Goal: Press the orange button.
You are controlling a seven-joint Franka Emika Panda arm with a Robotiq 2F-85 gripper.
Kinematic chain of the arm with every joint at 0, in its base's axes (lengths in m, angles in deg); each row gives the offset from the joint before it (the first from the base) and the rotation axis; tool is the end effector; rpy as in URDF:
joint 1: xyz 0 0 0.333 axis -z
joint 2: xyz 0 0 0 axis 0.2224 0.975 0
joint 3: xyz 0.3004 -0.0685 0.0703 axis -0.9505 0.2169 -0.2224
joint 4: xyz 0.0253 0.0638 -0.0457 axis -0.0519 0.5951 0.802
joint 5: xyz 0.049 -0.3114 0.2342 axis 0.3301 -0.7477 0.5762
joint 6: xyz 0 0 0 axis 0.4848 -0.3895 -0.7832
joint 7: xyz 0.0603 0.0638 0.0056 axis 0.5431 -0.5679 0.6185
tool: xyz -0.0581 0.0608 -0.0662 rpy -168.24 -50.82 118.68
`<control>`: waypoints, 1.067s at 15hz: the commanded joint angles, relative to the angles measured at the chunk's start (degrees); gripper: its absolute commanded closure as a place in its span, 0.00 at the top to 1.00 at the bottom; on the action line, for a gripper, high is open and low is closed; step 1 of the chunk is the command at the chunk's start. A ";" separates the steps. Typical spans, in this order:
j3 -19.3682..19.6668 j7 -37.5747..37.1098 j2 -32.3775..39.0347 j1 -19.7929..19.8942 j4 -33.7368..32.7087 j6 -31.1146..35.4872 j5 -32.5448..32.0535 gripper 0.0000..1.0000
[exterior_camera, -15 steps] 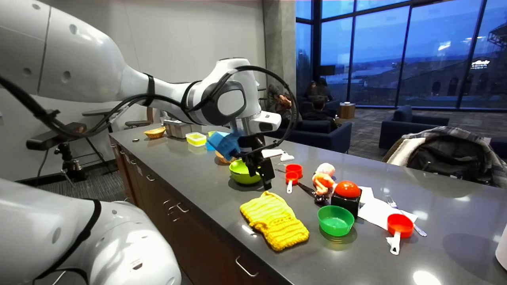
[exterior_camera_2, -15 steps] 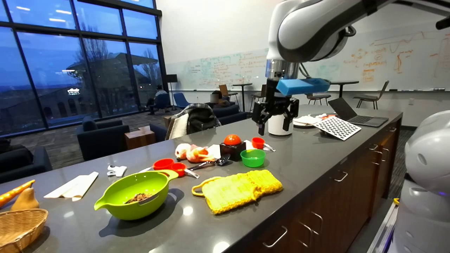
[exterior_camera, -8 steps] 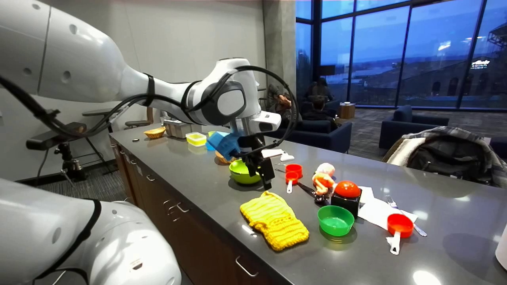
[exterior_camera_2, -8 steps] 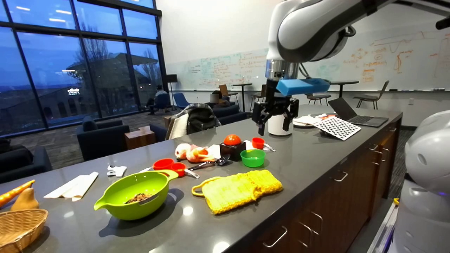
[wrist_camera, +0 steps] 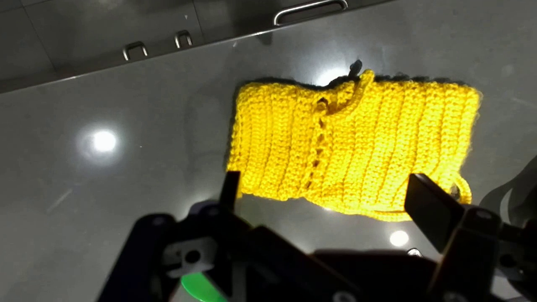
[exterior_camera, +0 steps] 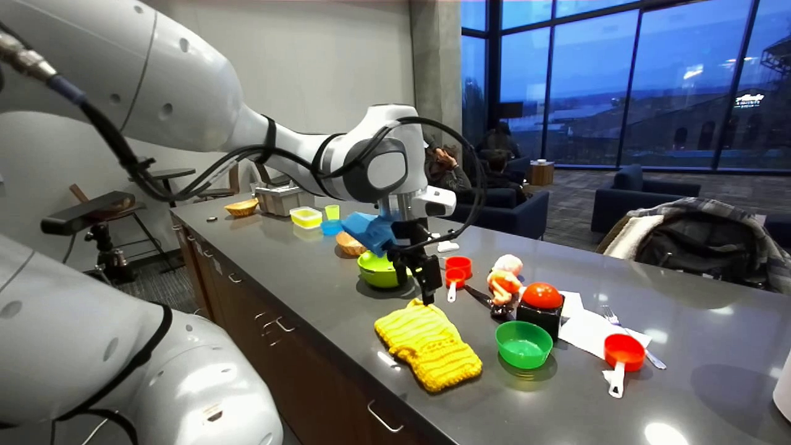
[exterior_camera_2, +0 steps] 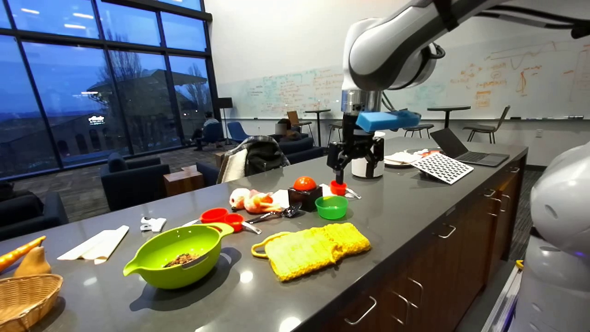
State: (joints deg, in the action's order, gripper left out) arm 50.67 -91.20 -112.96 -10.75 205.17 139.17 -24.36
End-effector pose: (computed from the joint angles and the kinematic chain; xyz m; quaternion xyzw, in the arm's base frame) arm 0.3615 0.0184 0.4427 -0.9898 0.1314 -0.0548 0.0101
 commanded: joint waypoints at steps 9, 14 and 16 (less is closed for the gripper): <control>2.33 3.94 23.56 -0.14 -20.52 2.53 -0.38 1.00; 2.77 3.36 24.87 -0.53 -21.57 2.77 -0.21 1.00; 2.81 3.38 25.22 -0.53 -21.88 2.76 -0.21 1.00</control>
State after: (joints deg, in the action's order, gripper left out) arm 52.95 -87.75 -87.74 -10.76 183.39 142.08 -24.45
